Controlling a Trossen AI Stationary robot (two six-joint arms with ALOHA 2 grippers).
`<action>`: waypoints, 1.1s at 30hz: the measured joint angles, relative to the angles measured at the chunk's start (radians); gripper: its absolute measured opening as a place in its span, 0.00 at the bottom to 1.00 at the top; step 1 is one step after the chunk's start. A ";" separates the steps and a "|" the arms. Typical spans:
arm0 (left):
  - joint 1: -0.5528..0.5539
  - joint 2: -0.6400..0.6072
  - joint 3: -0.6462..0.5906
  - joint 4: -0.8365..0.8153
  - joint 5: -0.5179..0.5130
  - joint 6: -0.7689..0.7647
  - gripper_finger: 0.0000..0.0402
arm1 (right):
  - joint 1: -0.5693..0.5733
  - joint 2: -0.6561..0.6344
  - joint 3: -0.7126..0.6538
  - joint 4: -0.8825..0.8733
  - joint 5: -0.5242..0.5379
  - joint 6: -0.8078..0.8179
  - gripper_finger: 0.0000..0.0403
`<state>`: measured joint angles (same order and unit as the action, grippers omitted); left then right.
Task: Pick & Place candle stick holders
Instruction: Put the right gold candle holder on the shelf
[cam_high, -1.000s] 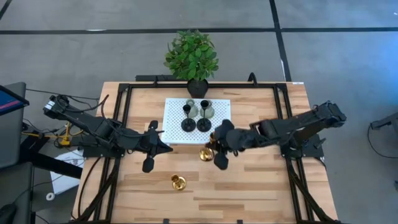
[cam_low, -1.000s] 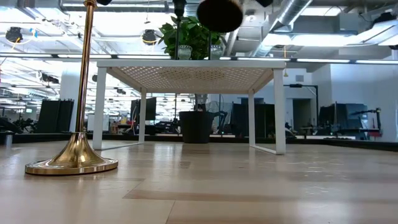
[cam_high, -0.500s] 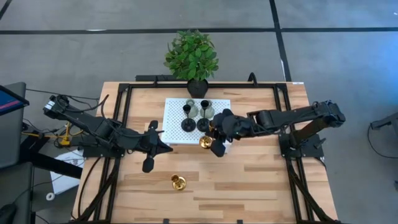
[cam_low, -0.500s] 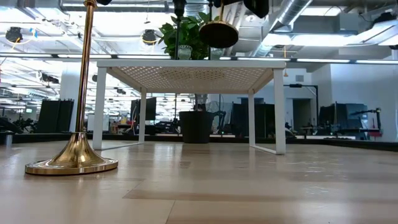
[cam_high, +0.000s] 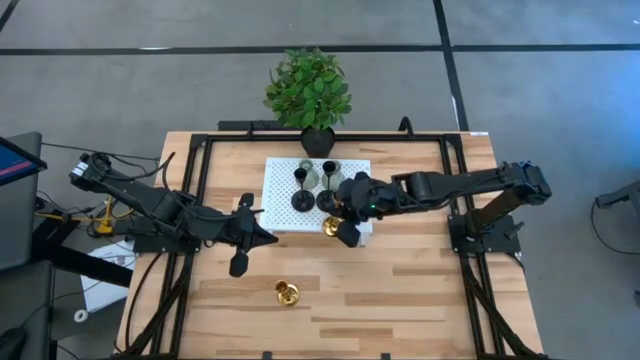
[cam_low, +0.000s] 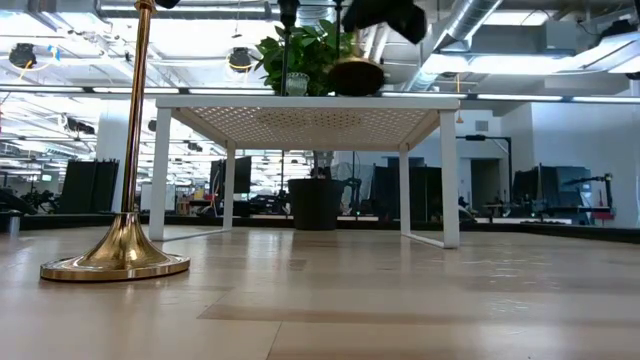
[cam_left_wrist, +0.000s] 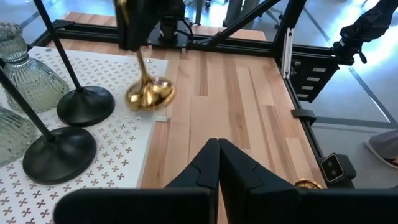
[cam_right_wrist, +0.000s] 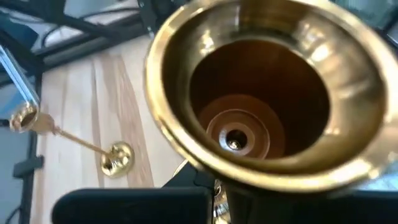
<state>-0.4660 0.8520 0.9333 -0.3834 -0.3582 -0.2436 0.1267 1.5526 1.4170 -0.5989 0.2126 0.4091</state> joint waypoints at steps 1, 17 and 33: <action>0.000 0.000 0.000 -0.001 0.000 0.000 0.01 | -0.003 0.008 -0.001 -0.001 -0.006 0.000 0.00; 0.000 0.000 0.000 0.003 0.000 0.000 0.01 | -0.010 0.049 -0.002 0.017 0.023 -0.043 0.00; 0.000 0.000 0.000 0.002 0.000 0.000 0.01 | -0.012 0.048 -0.004 0.005 0.060 -0.079 0.01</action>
<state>-0.4664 0.8520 0.9334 -0.3817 -0.3584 -0.2436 0.1143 1.6005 1.4132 -0.5940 0.2724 0.3304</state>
